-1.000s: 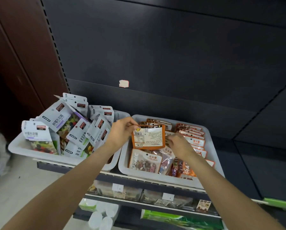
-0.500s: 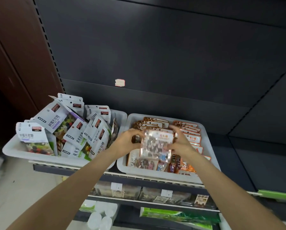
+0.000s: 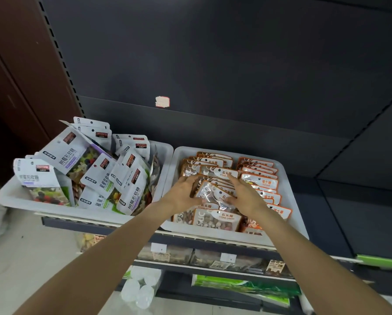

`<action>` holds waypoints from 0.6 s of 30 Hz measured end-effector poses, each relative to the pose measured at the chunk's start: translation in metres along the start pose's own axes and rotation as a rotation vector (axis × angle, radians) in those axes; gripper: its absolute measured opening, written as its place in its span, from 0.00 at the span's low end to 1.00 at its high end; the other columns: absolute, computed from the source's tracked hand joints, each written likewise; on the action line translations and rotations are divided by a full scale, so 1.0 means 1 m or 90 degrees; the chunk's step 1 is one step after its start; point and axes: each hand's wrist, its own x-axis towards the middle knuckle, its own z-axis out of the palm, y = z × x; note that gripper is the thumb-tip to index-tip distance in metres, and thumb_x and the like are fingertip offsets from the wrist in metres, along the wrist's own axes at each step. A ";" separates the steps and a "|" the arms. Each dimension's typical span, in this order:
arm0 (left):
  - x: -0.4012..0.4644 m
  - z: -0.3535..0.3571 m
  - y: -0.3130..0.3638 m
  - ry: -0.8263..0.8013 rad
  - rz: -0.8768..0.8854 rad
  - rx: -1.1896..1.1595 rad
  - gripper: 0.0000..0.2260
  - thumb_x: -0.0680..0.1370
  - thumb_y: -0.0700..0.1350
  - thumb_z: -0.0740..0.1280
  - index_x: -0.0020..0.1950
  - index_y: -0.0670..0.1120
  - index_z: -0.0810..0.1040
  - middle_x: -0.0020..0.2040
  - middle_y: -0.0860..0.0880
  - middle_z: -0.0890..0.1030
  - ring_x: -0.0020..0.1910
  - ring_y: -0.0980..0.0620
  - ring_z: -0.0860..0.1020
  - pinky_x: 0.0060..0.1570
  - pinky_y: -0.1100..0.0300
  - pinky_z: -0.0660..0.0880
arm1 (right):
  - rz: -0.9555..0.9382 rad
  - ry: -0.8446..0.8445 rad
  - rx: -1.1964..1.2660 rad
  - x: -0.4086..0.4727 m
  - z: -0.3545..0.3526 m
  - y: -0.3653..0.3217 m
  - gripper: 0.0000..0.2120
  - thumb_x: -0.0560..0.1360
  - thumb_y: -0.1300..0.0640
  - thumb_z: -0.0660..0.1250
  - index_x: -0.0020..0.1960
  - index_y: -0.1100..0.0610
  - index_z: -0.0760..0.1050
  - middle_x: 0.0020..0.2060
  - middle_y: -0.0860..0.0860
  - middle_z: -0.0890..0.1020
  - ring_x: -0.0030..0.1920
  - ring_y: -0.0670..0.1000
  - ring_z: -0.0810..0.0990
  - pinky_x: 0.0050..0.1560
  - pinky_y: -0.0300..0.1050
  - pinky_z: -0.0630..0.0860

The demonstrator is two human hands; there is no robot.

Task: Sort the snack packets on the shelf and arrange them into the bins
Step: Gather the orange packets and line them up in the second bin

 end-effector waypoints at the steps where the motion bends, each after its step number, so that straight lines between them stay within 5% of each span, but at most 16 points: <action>1: 0.000 -0.001 -0.003 0.004 -0.004 -0.011 0.31 0.75 0.51 0.70 0.74 0.51 0.60 0.72 0.47 0.66 0.69 0.45 0.68 0.69 0.49 0.66 | -0.009 0.002 -0.001 0.002 -0.001 -0.002 0.26 0.77 0.58 0.66 0.73 0.52 0.64 0.66 0.54 0.72 0.64 0.54 0.73 0.62 0.50 0.74; 3: -0.003 -0.003 -0.007 0.012 -0.005 -0.041 0.29 0.74 0.51 0.70 0.72 0.50 0.62 0.68 0.47 0.70 0.66 0.46 0.72 0.66 0.49 0.70 | -0.042 0.008 0.012 0.003 -0.002 -0.007 0.17 0.77 0.61 0.65 0.65 0.53 0.74 0.59 0.53 0.78 0.57 0.53 0.78 0.56 0.48 0.77; 7: -0.015 -0.009 -0.014 0.062 0.026 -0.135 0.30 0.73 0.44 0.72 0.71 0.50 0.61 0.65 0.48 0.74 0.63 0.50 0.73 0.65 0.51 0.70 | -0.141 0.062 0.101 -0.010 -0.001 -0.015 0.12 0.77 0.61 0.65 0.59 0.55 0.79 0.55 0.50 0.81 0.55 0.50 0.77 0.57 0.44 0.73; 12: -0.018 -0.018 -0.013 0.032 0.085 0.112 0.19 0.77 0.46 0.67 0.67 0.46 0.72 0.63 0.46 0.73 0.62 0.49 0.72 0.60 0.60 0.67 | -0.084 -0.163 0.167 -0.014 -0.002 -0.019 0.11 0.80 0.52 0.60 0.54 0.56 0.79 0.48 0.53 0.81 0.52 0.55 0.78 0.52 0.47 0.72; 14: -0.018 -0.015 -0.009 -0.019 0.096 0.154 0.15 0.79 0.46 0.64 0.65 0.45 0.73 0.57 0.44 0.77 0.56 0.47 0.74 0.52 0.59 0.69 | -0.061 -0.189 0.202 -0.011 -0.006 -0.020 0.13 0.80 0.49 0.59 0.58 0.51 0.77 0.51 0.46 0.78 0.55 0.49 0.75 0.53 0.44 0.69; 18: -0.016 -0.016 -0.010 -0.045 0.069 0.223 0.09 0.81 0.45 0.60 0.59 0.44 0.74 0.53 0.42 0.79 0.53 0.44 0.77 0.49 0.54 0.73 | -0.018 -0.021 0.263 0.002 -0.011 -0.015 0.15 0.81 0.51 0.56 0.66 0.51 0.73 0.65 0.48 0.74 0.63 0.51 0.73 0.64 0.49 0.70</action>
